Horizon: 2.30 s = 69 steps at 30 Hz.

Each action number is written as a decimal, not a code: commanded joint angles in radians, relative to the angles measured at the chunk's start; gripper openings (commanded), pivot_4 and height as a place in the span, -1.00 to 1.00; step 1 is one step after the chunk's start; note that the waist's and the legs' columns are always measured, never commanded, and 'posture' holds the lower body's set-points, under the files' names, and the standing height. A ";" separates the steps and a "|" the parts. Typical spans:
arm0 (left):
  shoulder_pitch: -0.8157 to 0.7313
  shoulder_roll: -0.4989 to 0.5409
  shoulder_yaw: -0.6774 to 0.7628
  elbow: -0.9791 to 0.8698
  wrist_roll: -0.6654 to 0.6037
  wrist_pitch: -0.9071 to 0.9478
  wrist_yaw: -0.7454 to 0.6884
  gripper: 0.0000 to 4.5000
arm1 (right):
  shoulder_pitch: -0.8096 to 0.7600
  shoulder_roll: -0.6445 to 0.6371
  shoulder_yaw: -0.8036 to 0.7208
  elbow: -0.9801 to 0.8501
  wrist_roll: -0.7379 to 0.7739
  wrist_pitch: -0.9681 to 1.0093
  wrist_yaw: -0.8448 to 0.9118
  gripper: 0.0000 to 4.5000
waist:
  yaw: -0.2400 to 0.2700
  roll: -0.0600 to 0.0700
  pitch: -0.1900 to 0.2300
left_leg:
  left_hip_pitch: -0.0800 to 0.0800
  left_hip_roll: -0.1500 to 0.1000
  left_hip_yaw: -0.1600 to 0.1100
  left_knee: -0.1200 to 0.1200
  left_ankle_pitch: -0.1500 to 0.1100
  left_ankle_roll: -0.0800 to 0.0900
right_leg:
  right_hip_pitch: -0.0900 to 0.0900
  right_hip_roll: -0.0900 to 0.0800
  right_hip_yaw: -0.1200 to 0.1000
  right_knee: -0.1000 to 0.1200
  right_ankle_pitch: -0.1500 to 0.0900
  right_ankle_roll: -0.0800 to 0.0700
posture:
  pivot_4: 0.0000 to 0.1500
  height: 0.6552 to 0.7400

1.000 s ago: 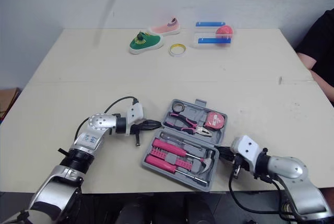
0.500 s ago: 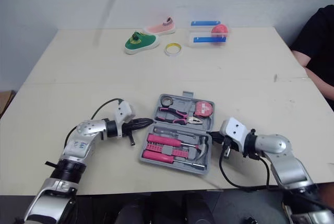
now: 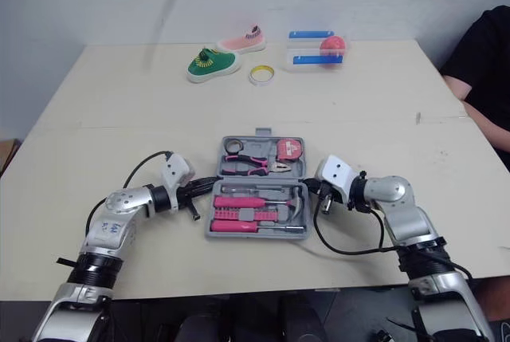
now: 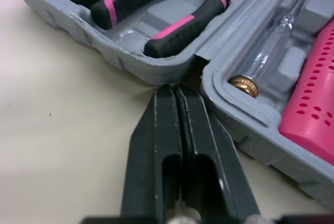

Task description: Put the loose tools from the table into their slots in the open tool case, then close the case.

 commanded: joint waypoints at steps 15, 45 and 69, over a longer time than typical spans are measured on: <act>-0.018 0.045 0.002 0.040 0.033 -0.015 0.032 -1.00 | 0.005 0.018 -0.022 -0.038 0.016 0.051 0.011 -0.99 | 0.002 0.000 0.000 | 0.000 0.000 0.000 -0.001 0.000 0.000 | 0.000 0.000 0.000 0.000 0.000 0.000 | 1.00 1.00; -0.132 0.145 0.220 -0.263 -0.282 0.690 0.283 0.99 | 0.039 -0.116 -0.336 -0.437 0.495 0.972 -0.343 1.00 | 0.002 -0.004 0.007 | -0.002 0.000 -0.001 -0.003 0.000 0.001 | -0.003 -0.001 -0.001 0.000 0.000 -0.002 | 1.00 1.00; -0.370 0.016 0.045 -0.099 -0.162 0.864 0.432 0.99 | -0.502 0.110 -0.139 -0.103 0.370 1.400 -0.613 1.00 | 0.002 -0.004 0.007 | -0.032 0.000 0.002 0.005 0.010 -0.006 | -0.036 0.000 0.001 0.009 0.000 -0.001 | 1.00 1.00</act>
